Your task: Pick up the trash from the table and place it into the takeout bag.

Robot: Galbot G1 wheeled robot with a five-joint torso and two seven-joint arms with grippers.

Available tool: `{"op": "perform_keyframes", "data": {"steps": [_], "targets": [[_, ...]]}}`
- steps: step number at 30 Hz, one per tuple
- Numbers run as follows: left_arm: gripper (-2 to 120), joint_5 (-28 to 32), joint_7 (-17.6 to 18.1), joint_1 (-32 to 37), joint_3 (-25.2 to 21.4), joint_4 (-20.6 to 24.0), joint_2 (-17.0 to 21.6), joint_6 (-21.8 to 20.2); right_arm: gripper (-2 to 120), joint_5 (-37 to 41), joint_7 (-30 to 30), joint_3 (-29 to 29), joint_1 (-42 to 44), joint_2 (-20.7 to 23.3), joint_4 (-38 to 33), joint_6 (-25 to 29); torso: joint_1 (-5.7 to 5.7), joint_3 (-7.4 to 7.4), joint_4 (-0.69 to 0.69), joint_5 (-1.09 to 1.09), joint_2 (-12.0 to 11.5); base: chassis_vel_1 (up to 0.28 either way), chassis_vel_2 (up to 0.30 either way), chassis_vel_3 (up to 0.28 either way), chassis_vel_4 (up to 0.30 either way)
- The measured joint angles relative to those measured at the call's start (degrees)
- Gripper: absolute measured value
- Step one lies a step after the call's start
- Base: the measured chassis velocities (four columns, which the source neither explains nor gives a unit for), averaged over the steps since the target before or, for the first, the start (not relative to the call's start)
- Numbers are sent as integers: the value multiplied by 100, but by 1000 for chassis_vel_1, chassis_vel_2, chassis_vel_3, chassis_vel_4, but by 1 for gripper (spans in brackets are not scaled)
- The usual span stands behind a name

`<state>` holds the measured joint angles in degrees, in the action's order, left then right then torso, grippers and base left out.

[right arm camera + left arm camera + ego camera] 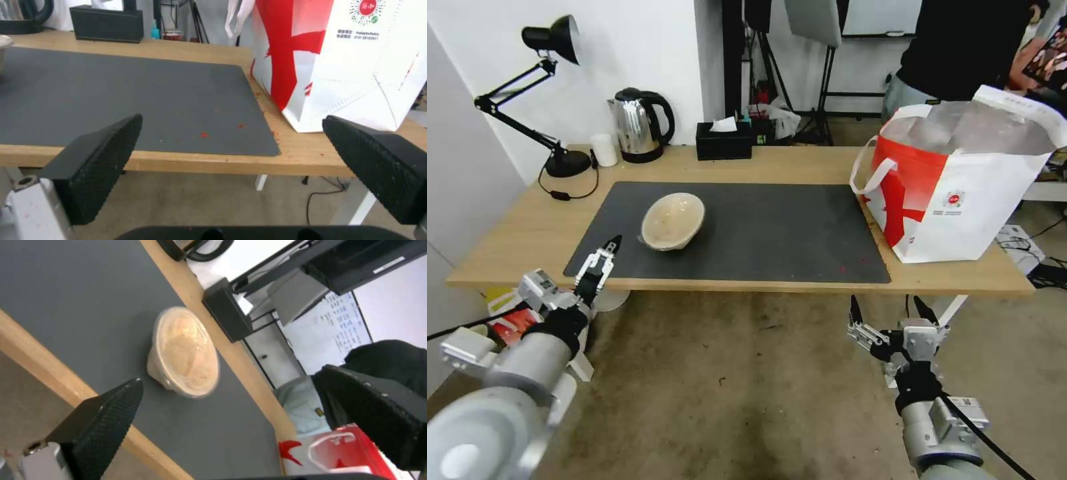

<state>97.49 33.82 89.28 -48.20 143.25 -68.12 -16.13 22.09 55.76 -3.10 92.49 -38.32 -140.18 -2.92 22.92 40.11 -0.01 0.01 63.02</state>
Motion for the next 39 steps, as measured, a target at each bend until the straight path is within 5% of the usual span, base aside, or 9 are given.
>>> {"op": "perform_keyframes", "data": {"steps": [7,11,14,39], "targets": [[100,179,62,-63,-81,-11,74,-66,100,0,0,0,0,0,0,0,0,0,4,-4,0,0,0,0,0],[100,693,281,-419,-371,-96,492,-192,100,0,0,1,1,0,0,0,0,0,-6,5,0,0,0,0,0],[100,830,443,-618,-387,-256,818,-226,100,0,0,0,-1,0,0,0,0,0,2,-1,0,0,0,0,0],[100,1083,960,-1376,119,-859,1583,-210,100,0,0,0,0,0,0,0,0,0,1,-1,0,0,0,0,0]]}}
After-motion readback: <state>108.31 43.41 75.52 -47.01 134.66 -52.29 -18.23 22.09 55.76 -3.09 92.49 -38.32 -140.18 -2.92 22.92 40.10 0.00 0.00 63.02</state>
